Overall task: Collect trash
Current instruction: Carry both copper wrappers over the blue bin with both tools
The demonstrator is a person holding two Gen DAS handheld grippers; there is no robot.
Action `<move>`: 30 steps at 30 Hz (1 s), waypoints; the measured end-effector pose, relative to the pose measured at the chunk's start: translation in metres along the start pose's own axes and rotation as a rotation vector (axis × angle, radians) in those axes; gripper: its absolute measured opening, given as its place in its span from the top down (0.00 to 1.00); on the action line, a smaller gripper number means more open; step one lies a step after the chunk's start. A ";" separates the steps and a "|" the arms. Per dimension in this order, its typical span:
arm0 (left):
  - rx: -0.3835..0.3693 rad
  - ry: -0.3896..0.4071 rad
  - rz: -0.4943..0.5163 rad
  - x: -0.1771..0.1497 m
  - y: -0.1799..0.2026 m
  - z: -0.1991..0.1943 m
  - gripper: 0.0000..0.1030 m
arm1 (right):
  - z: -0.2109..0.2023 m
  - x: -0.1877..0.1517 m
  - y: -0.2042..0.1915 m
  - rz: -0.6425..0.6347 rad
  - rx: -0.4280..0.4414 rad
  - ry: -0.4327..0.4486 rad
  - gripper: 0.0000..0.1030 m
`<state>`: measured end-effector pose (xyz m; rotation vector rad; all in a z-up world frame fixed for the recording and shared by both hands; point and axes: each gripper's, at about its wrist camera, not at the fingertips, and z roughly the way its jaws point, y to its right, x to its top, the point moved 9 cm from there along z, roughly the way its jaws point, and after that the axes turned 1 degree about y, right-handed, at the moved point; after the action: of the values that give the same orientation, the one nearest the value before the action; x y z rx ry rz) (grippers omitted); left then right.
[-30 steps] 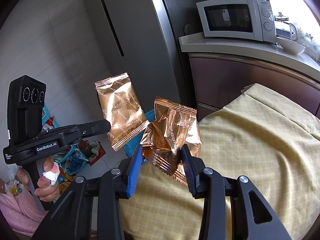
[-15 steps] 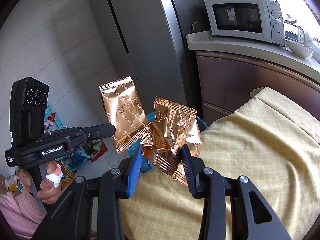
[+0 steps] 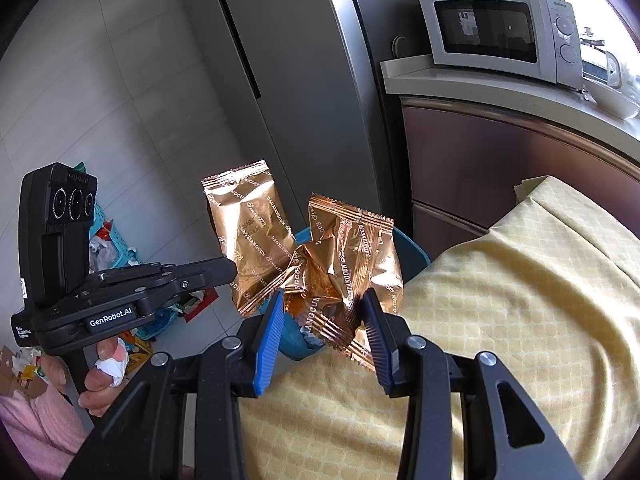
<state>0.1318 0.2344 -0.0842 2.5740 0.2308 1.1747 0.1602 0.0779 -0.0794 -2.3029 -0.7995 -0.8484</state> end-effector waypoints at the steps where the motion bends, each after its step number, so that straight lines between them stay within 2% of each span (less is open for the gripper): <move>1: 0.002 -0.001 -0.001 0.000 -0.001 0.001 0.99 | 0.002 0.001 -0.001 -0.001 0.002 -0.002 0.63; 30: 0.042 -0.035 -0.026 -0.007 -0.021 0.021 0.99 | 0.047 0.007 -0.005 0.030 0.044 -0.064 0.63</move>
<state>0.1421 0.2475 -0.1091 2.6168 0.2831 1.1261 0.1792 0.1147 -0.1034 -2.3080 -0.8009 -0.7396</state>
